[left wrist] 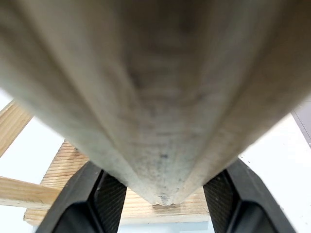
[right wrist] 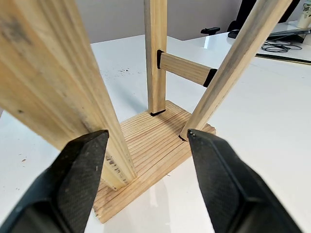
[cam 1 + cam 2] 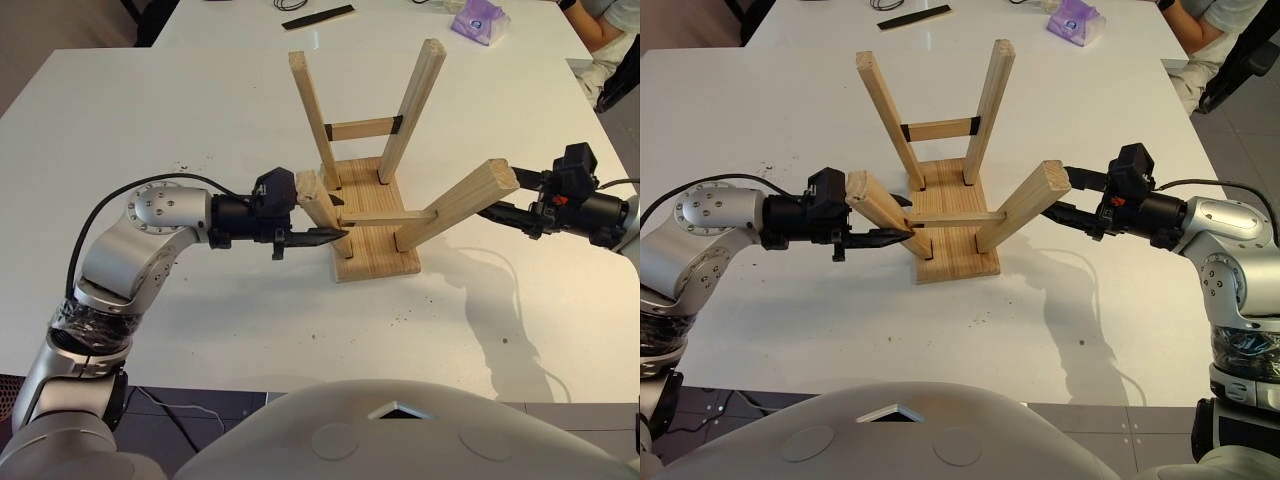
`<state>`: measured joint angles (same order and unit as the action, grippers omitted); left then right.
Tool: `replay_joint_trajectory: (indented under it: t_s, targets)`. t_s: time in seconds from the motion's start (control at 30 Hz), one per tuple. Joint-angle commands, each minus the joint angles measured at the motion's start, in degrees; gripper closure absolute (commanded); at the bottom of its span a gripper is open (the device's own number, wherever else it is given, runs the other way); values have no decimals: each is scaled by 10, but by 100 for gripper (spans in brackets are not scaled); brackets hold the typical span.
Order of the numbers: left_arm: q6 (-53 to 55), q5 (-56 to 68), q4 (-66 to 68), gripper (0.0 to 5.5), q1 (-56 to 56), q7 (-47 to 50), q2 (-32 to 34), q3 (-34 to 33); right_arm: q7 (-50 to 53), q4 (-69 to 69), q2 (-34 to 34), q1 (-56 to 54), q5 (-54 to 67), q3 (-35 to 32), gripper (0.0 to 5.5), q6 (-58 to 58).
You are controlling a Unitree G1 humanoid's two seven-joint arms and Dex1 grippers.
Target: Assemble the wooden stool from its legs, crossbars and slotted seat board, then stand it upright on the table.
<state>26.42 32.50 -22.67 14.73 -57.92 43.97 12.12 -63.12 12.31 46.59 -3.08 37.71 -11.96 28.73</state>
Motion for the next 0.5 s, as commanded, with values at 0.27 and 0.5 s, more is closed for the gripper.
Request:
replay_joint_trajectory:
  t_s: [0.27, 0.5]
  targets:
    - [61, -106, 160, 346, -26, 69, -13, 86, 10, 15, -22, -48, 46, -28, 251, 6]
    - [64, -96, 142, 346, -18, 77, -11, 90, 242, 93, -107, -216, 244, -106, 251, 52]
